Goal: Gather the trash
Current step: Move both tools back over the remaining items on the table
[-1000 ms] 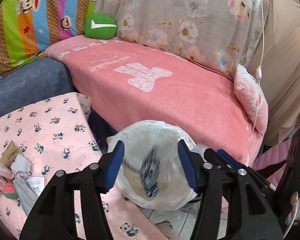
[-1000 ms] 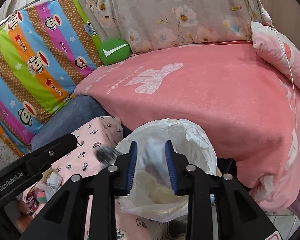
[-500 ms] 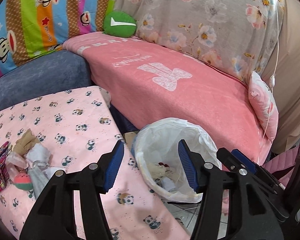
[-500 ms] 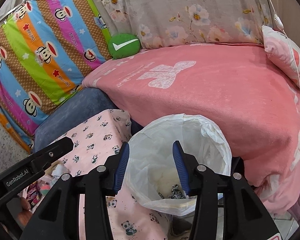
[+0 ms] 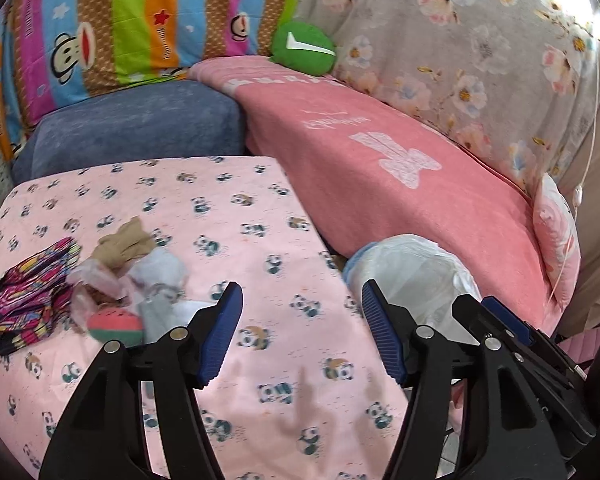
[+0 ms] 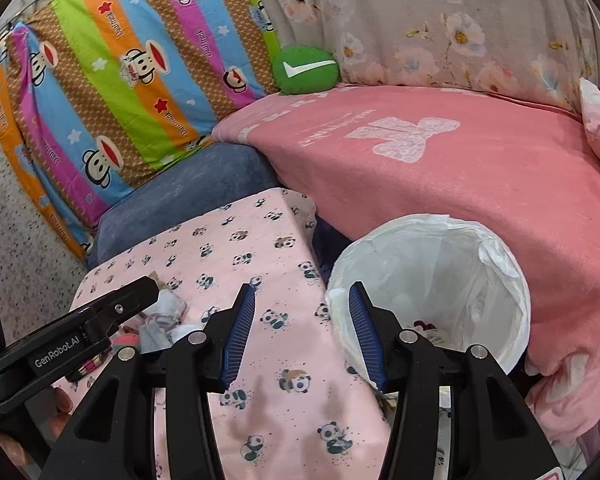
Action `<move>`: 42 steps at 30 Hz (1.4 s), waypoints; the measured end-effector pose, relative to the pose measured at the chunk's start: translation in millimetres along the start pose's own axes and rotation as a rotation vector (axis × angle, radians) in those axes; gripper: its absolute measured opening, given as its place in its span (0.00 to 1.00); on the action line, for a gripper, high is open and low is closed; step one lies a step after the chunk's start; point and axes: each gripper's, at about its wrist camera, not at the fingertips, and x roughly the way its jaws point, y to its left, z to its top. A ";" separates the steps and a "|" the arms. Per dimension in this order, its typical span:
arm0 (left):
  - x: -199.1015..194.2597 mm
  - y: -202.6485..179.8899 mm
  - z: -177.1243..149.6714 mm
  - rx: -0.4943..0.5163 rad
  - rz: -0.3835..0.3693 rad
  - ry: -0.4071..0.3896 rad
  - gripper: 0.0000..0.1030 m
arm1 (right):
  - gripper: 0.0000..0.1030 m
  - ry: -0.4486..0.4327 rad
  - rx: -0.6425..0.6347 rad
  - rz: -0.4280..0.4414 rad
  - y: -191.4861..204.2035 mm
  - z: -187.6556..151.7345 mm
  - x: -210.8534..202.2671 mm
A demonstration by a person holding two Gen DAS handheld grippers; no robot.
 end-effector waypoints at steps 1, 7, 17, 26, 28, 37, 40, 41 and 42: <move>-1.8 7.1 -1.4 -0.009 0.009 -0.001 0.57 | 0.47 0.006 -0.012 0.008 7.3 -2.1 1.4; -13.5 52.4 -9.3 -0.077 0.067 -0.009 0.63 | 0.47 0.043 -0.075 0.052 47.7 -12.6 11.9; -30.4 121.9 -25.4 -0.173 0.164 -0.022 0.69 | 0.47 0.105 -0.160 0.113 105.1 -35.7 31.4; -32.7 171.6 -44.0 -0.247 0.221 0.005 0.69 | 0.47 0.168 -0.213 0.146 142.1 -55.1 55.6; -30.2 180.8 -48.9 -0.260 0.231 0.018 0.69 | 0.47 0.183 -0.224 0.150 149.5 -59.6 61.8; -10.7 201.8 -60.9 -0.306 0.222 0.075 0.69 | 0.47 0.247 -0.257 0.163 169.1 -78.0 92.8; -2.9 201.9 -59.7 -0.323 0.186 0.085 0.68 | 0.47 0.266 -0.265 0.167 173.4 -82.7 103.6; -0.1 201.1 -59.0 -0.328 0.173 0.088 0.69 | 0.47 0.272 -0.266 0.167 174.4 -84.9 106.9; 3.3 199.1 -57.7 -0.331 0.159 0.091 0.69 | 0.47 0.281 -0.268 0.172 175.3 -87.0 110.6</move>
